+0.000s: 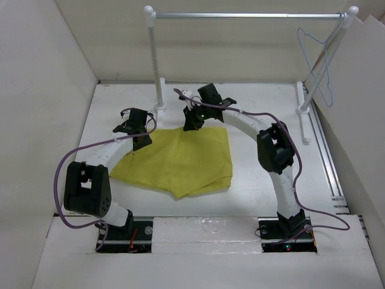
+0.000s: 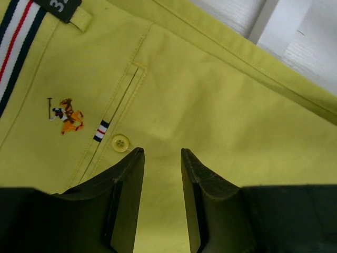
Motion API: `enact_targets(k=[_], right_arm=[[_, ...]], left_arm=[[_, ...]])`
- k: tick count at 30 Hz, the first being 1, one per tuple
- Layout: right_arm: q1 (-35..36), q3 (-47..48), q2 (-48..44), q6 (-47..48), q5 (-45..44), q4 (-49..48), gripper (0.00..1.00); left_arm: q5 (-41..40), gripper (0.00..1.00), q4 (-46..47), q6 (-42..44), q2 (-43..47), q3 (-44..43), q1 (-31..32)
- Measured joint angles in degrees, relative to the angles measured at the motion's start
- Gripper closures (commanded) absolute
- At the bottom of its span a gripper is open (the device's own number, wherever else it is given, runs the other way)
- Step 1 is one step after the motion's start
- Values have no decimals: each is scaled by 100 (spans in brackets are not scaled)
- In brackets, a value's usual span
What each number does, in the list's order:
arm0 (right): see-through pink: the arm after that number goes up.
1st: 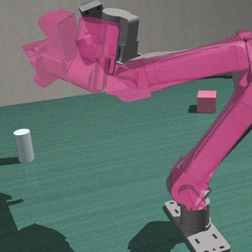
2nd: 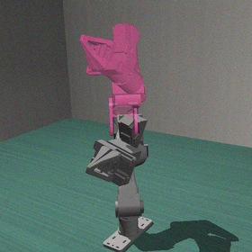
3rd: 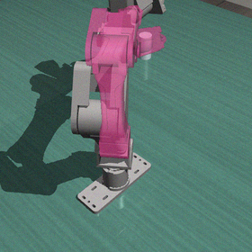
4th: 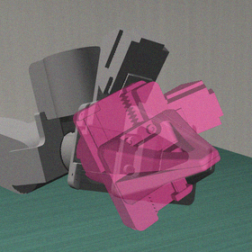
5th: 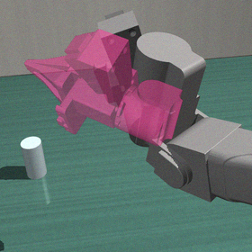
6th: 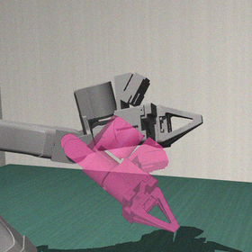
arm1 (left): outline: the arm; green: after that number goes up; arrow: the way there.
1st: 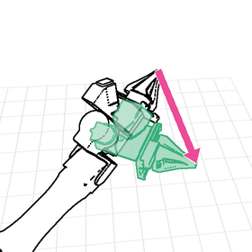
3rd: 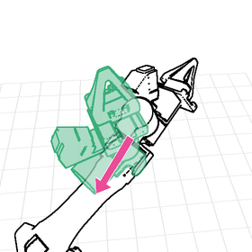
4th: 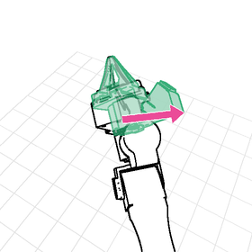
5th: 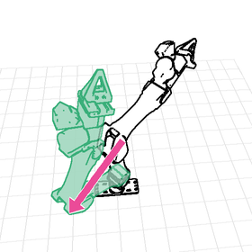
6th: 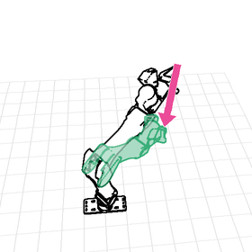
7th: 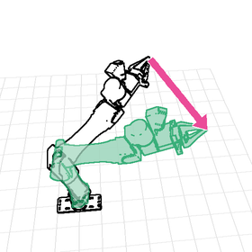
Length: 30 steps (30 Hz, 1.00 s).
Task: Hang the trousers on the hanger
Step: Fold the trousers at the center of the board.
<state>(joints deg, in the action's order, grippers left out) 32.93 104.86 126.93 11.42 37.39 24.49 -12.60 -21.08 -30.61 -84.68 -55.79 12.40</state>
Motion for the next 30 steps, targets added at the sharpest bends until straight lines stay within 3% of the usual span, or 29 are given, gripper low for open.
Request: enact_targets(k=[2,3,7,9,13,16,18,22,27,30], right_arm=[[57,396,28,85,-284,197,87],[94,597,66,144,-433,271,75],[122,876,214,236,-922,348,43],[105,831,264,192,-1106,409,39],[-15,380,107,111,-1357,455,48],[-153,-822,-693,-74,-1462,232,73],[-278,-1814,-1460,-240,-1405,28,97],[-581,-3237,-2413,-496,-1191,-614,100],[-946,-4804,-2522,-857,-1176,-1316,100],[-1058,-5311,-2833,-1088,-1117,-1746,100]], left_arm=[[-138,70,-35,-81,0,0,0],[-201,70,-63,-125,0,0,0],[-470,67,-203,-304,13,0,0],[-551,67,-267,-361,87,0,0],[-581,66,-280,-398,435,-2,74],[-367,67,-146,-435,568,-7,264],[68,68,39,-466,553,-7,323],[684,68,402,-509,363,-7,415],[1246,70,813,-612,-87,-9,544],[1217,71,809,-743,-640,24,175]])
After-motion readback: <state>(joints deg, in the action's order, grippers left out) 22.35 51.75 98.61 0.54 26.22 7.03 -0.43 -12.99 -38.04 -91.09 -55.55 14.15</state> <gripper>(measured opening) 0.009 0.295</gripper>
